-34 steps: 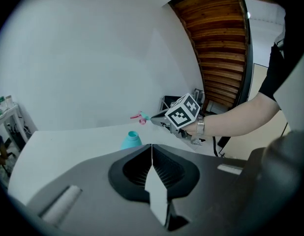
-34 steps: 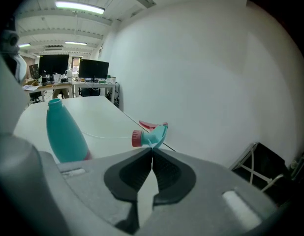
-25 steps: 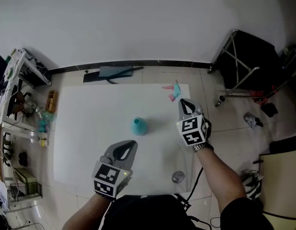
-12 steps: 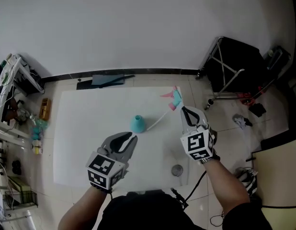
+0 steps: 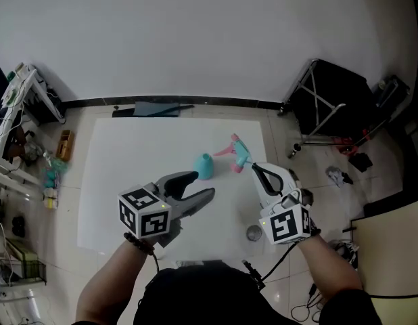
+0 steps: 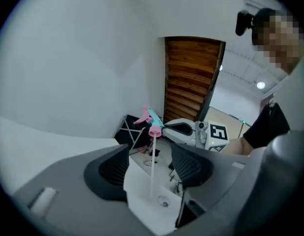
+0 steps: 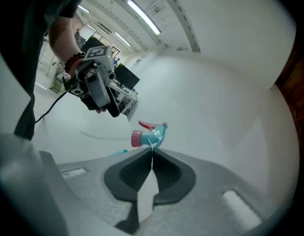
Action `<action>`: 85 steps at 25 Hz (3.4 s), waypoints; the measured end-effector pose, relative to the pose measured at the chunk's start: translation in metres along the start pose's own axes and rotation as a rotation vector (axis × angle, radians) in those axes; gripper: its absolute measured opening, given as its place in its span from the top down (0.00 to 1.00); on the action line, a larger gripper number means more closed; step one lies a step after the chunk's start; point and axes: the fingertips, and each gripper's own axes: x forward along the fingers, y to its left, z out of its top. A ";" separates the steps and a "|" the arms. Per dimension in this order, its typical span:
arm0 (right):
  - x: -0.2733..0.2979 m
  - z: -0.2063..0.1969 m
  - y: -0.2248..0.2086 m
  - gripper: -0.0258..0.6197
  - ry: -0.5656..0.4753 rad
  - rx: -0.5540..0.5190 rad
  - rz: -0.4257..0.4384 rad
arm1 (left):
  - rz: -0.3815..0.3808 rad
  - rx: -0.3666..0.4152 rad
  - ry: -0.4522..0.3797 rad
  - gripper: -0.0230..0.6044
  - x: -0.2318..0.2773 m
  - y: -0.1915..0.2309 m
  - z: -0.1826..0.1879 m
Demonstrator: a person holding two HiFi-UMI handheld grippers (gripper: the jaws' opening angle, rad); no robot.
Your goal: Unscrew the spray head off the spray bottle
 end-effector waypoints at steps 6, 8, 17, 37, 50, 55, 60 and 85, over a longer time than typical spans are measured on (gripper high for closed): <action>-0.014 0.037 0.030 0.96 -0.087 -0.095 0.057 | -0.151 -0.102 -0.027 0.44 -0.010 -0.016 -0.002; -0.016 0.048 0.040 0.96 -0.112 -0.122 0.081 | -0.191 -0.123 -0.038 0.44 -0.014 -0.020 -0.001; -0.025 0.082 0.065 0.96 -0.202 -0.210 0.144 | -0.302 -0.117 -0.011 0.56 -0.024 -0.042 -0.003; -0.021 0.083 0.065 0.89 -0.214 -0.069 0.245 | -0.228 0.121 0.045 0.73 -0.030 -0.043 -0.002; -0.023 0.086 0.081 0.65 -0.139 0.812 0.865 | -0.112 0.495 0.126 0.73 -0.022 -0.045 -0.021; -0.023 0.087 0.086 0.65 -0.075 0.905 0.941 | -0.066 0.611 0.153 0.73 -0.020 -0.047 -0.028; -0.022 0.086 0.092 0.65 -0.003 0.985 0.998 | -0.003 0.776 0.200 0.73 -0.018 -0.048 -0.036; -0.012 0.056 0.114 0.77 0.201 0.708 0.886 | 0.081 1.007 0.275 0.72 -0.005 -0.053 -0.052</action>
